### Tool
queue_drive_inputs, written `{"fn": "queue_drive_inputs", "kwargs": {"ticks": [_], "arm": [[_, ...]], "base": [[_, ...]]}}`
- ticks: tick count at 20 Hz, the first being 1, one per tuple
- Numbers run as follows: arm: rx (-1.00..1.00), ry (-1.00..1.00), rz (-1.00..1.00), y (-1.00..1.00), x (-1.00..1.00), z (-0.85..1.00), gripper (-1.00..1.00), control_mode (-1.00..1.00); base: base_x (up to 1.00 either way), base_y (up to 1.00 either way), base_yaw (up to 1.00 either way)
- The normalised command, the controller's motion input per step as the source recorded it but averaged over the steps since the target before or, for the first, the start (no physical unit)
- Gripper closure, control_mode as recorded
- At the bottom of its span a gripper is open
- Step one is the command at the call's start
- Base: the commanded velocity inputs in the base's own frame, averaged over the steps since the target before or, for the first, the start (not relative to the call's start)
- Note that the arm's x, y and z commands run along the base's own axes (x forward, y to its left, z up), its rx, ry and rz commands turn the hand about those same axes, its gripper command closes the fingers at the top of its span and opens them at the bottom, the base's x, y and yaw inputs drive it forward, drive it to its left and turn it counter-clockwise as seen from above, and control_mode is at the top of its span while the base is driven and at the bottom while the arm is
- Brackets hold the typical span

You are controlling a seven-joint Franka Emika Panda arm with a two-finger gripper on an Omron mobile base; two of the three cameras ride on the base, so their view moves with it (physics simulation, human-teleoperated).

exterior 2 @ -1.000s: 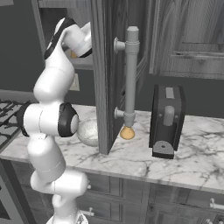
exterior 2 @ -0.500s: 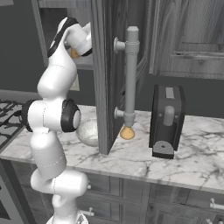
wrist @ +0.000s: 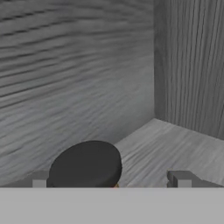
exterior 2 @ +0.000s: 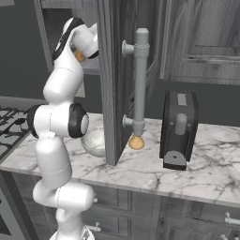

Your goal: Retrieve the bottle and the shaker from the cabinet and place them next to the mixing bowl on the counter. Then add garlic from the fridge to the mixing bowl.

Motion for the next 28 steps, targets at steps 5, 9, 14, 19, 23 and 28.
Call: {"fn": "queue_drive_inputs", "kwargs": {"ticks": [5,9,14,19,23,28], "arm": [[0.00,0.00,0.00,0.21,0.00,0.00,-1.00,-1.00],[0.00,0.00,0.00,0.27,0.00,0.00,1.00,-1.00],[0.00,0.00,0.01,0.07,0.00,-0.07,1.00,-1.00],[0.00,0.00,0.03,0.00,0.00,-0.08,1.00,-1.00],[0.00,-0.03,0.02,-0.01,0.00,0.00,1.00,-1.00],[0.03,-0.14,-0.01,-0.22,-0.31,0.26,1.00,-1.00]], "base": [[0.00,0.00,0.00],[0.00,0.00,0.00],[0.00,0.00,0.00],[0.00,0.00,0.00],[0.00,0.00,0.00],[0.00,0.00,0.00]]}}
